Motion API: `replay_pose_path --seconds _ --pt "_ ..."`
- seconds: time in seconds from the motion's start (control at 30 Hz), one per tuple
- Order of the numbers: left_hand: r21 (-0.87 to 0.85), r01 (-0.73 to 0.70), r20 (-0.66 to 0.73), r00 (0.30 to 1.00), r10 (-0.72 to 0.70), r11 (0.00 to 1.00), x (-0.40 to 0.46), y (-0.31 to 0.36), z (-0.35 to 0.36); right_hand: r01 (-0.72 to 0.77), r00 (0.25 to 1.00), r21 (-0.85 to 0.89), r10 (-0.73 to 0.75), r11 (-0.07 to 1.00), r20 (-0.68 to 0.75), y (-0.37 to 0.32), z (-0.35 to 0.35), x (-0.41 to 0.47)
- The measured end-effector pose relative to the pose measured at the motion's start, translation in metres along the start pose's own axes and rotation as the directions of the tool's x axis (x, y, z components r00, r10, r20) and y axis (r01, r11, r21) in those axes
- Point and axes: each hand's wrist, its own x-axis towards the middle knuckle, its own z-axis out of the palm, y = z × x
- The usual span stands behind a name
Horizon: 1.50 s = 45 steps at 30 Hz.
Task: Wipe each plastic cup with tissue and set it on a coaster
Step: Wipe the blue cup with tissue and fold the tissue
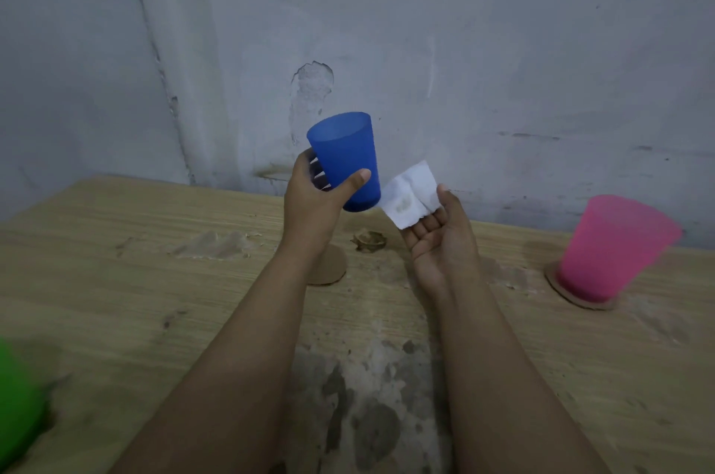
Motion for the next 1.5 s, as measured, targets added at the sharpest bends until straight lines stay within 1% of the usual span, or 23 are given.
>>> replay_pose_path --seconds 0.23,0.4,0.6,0.67,0.7,0.73,0.77,0.8,0.83,0.87,0.9,0.93,0.97,1.0,1.03,1.07,1.17,1.27,1.33,1.43,1.5 --pt "0.136 0.047 -0.085 0.996 -0.035 0.99 0.006 -0.006 -0.029 0.022 1.0 -0.182 -0.022 0.983 0.003 0.008 0.003 0.003" --pt "0.217 0.08 -0.032 0.997 -0.074 0.973 0.01 -0.014 -0.035 0.007 1.0 -0.275 -0.014 0.961 -0.026 0.011 0.0 0.007" --pt "0.242 0.15 -0.015 0.988 -0.151 0.958 0.012 -0.021 -0.036 0.01 0.999 -0.298 -0.023 0.954 -0.039 0.011 -0.002 0.01" --pt "0.293 0.174 -0.031 0.985 -0.172 0.94 0.011 -0.018 -0.034 0.01 0.999 -0.298 -0.023 0.955 -0.042 0.01 -0.002 0.01" --pt "0.331 0.166 -0.058 0.986 -0.155 0.929 0.008 -0.015 -0.031 0.009 0.999 -0.298 -0.022 0.954 -0.04 0.009 -0.002 0.009" --pt "0.363 0.134 -0.096 0.99 -0.106 0.922 0.002 -0.011 -0.026 0.008 0.999 -0.298 -0.021 0.955 -0.04 0.008 -0.002 0.009" --pt "0.388 0.076 -0.137 0.99 -0.024 0.919 -0.004 -0.007 -0.021 0.009 0.999 -0.293 -0.022 0.956 -0.04 0.007 -0.002 0.009" --pt "0.412 -0.01 -0.176 0.98 0.091 0.911 -0.011 -0.002 -0.016 0.01 0.999 -0.279 -0.022 0.96 -0.042 0.006 -0.002 0.008" --pt "0.446 -0.115 -0.197 0.955 0.223 0.888 -0.017 0.001 -0.011 0.01 0.999 -0.26 -0.023 0.966 -0.047 0.005 -0.002 0.008" --pt "0.483 -0.217 -0.185 0.921 0.341 0.849 -0.022 0.005 -0.005 0.013 0.998 -0.242 -0.026 0.97 -0.05 0.004 -0.002 0.007" --pt "0.508 -0.305 -0.135 0.896 0.424 0.805 -0.025 0.008 0.0 0.018 0.998 -0.235 -0.031 0.972 -0.053 0.002 -0.002 0.007" --pt "0.522 -0.379 -0.052 0.88 0.472 0.764 -0.027 0.012 0.006 0.024 0.998 -0.236 -0.039 0.971 -0.057 -0.001 -0.002 0.006" --pt "0.519 -0.435 0.04 0.872 0.488 0.735 -0.028 0.015 0.011 0.025 0.997 -0.251 -0.044 0.968 -0.069 -0.003 -0.003 0.006" --pt "0.499 -0.474 0.122 0.867 0.483 0.726 -0.03 0.018 0.018 0.025 0.996 -0.274 -0.048 0.961 -0.078 -0.006 -0.005 0.005" --pt "0.463 -0.492 0.182 0.867 0.464 0.737 -0.031 0.02 0.024 0.025 0.996 -0.288 -0.05 0.957 -0.079 -0.009 -0.007 0.006" --pt "0.426 -0.481 0.221 0.876 0.428 0.766 -0.033 0.02 0.029 0.015 0.997 -0.296 -0.037 0.955 -0.069 -0.011 -0.009 0.005" --pt "0.367 -0.367 0.273 0.921 0.278 0.855 -0.035 0.019 0.041 0.006 1.0 -0.294 -0.008 0.956 -0.006 -0.021 -0.013 0.003" --pt "0.307 -0.184 0.263 0.959 0.103 0.934 -0.033 0.018 0.044 0.011 0.999 -0.322 0.001 0.947 0.039 -0.029 -0.014 0.004" --pt "0.255 -0.063 0.246 0.969 -0.002 0.965 -0.031 0.018 0.043 0.024 0.999 -0.368 -0.008 0.93 0.044 -0.03 -0.012 0.001" --pt "0.199 0.051 0.198 0.976 -0.091 0.979 -0.029 0.016 0.037 0.047 0.998 -0.434 -0.021 0.9 0.063 -0.028 -0.013 0.001" --pt "0.148 0.09 0.143 0.983 -0.111 0.985 -0.026 0.013 0.032 0.098 0.99 -0.489 -0.037 0.867 0.133 -0.029 -0.014 0.003"
